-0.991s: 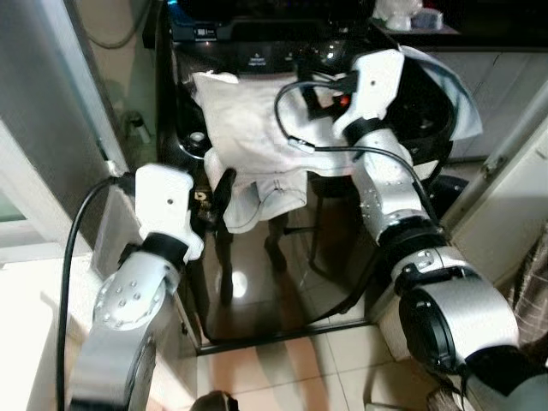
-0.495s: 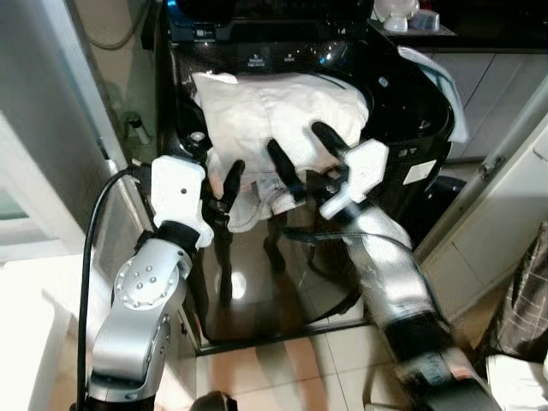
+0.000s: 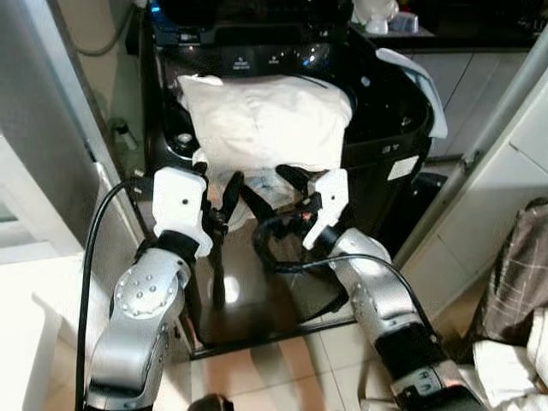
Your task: Clothes washing
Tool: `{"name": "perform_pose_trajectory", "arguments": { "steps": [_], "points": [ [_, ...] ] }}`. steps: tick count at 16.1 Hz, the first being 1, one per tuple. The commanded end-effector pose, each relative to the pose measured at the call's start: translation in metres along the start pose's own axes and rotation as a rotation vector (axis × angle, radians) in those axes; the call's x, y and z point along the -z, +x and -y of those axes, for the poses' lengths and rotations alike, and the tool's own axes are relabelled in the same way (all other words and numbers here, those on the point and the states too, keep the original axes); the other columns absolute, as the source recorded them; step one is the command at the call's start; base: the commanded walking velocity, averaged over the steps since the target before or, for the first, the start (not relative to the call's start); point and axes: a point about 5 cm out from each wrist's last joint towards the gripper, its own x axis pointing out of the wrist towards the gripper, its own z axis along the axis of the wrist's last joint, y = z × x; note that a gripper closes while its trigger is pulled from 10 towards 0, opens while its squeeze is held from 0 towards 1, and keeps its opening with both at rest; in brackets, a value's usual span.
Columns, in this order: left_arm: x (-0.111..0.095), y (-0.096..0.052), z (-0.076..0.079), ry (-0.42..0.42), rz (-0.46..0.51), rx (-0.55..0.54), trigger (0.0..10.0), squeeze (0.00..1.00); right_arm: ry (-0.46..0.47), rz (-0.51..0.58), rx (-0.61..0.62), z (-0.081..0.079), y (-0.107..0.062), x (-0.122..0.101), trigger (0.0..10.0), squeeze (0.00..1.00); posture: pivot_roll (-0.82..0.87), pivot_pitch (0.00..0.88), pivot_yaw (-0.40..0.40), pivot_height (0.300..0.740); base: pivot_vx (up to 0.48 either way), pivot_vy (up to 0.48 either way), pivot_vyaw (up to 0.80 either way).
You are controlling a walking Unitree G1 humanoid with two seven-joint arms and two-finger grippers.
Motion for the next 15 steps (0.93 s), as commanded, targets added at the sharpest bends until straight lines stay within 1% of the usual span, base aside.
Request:
{"name": "perform_pose_trajectory", "arguments": {
  "steps": [1,2,3,4,5,6,8,9,10,11,12,13,14,15],
  "points": [
    [-0.002,-0.003,0.001,0.015,0.006,0.003,10.0,0.0,0.0,-0.045,0.026,0.006,0.006,0.005,10.0,0.0,0.03,0.016,-0.03,0.74,0.0,0.0,0.0],
    [-0.001,-0.006,0.0,0.024,0.0,-0.005,10.0,0.0,0.013,-0.094,0.06,0.013,0.015,0.015,10.0,0.0,0.04,0.019,-0.032,0.74,0.0,0.0,0.0],
    [-0.001,-0.008,-0.001,0.027,-0.003,-0.008,10.0,0.0,-0.002,-0.115,0.067,0.015,0.018,0.018,10.0,0.0,0.06,0.027,-0.031,0.74,0.0,0.0,0.0],
    [-0.001,-0.009,-0.001,0.033,-0.007,-0.01,10.0,0.0,-0.051,-0.145,0.076,0.019,0.024,0.019,10.0,0.0,0.06,0.027,-0.031,0.74,0.0,0.0,0.0],
    [-0.001,-0.01,-0.001,0.038,-0.009,-0.011,10.0,0.0,-0.083,-0.154,0.087,0.024,0.029,0.016,10.0,0.0,0.06,0.027,-0.031,0.74,0.0,0.0,0.0],
    [-0.002,-0.01,-0.001,0.039,-0.009,-0.012,10.0,0.0,-0.093,-0.154,0.092,0.025,0.03,0.014,10.0,0.0,0.06,0.027,-0.031,0.74,0.0,0.0,0.0],
    [-0.001,-0.011,-0.002,0.044,-0.01,-0.016,10.0,0.0,-0.127,-0.126,0.115,0.033,0.04,0.0,10.0,0.0,0.08,0.023,-0.034,0.74,0.0,0.0,0.0],
    [-0.002,-0.01,-0.003,0.046,-0.006,-0.017,10.0,0.0,-0.185,-0.056,0.15,0.045,0.052,-0.026,10.0,0.0,0.08,0.018,-0.034,0.74,0.0,0.0,0.0],
    [-0.002,-0.009,-0.003,0.047,-0.003,-0.017,10.0,0.0,-0.215,-0.017,0.166,0.051,0.056,-0.04,10.0,0.0,0.07,0.007,-0.034,0.74,0.0,0.0,0.0],
    [-0.002,-0.007,-0.003,0.047,0.001,-0.016,10.0,0.0,-0.261,0.05,0.199,0.058,0.061,-0.061,10.0,0.0,0.07,0.0,-0.033,0.74,0.0,0.0,0.0],
    [-0.002,-0.005,-0.002,0.047,0.005,-0.013,10.0,0.0,-0.314,0.115,0.248,0.065,0.064,-0.082,10.0,0.0,0.06,0.0,-0.032,0.74,0.0,0.0,0.0],
    [-0.002,-0.003,-0.002,0.046,0.007,-0.011,10.0,0.0,-0.344,0.156,0.288,0.07,0.064,-0.094,10.0,0.0,0.05,0.0,-0.032,0.74,0.0,0.0,0.0],
    [-0.002,0.0,-0.001,0.045,0.013,-0.005,10.0,0.0,-0.378,0.231,0.349,0.079,0.061,-0.115,10.0,0.0,0.04,0.0,-0.03,0.74,0.0,0.0,0.0],
    [-0.002,0.001,0.0,0.045,0.015,-0.003,10.0,0.0,-0.383,0.253,0.365,0.082,0.06,-0.12,10.0,0.0,0.04,0.0,-0.03,0.74,0.0,0.0,0.0]
  ]
}}
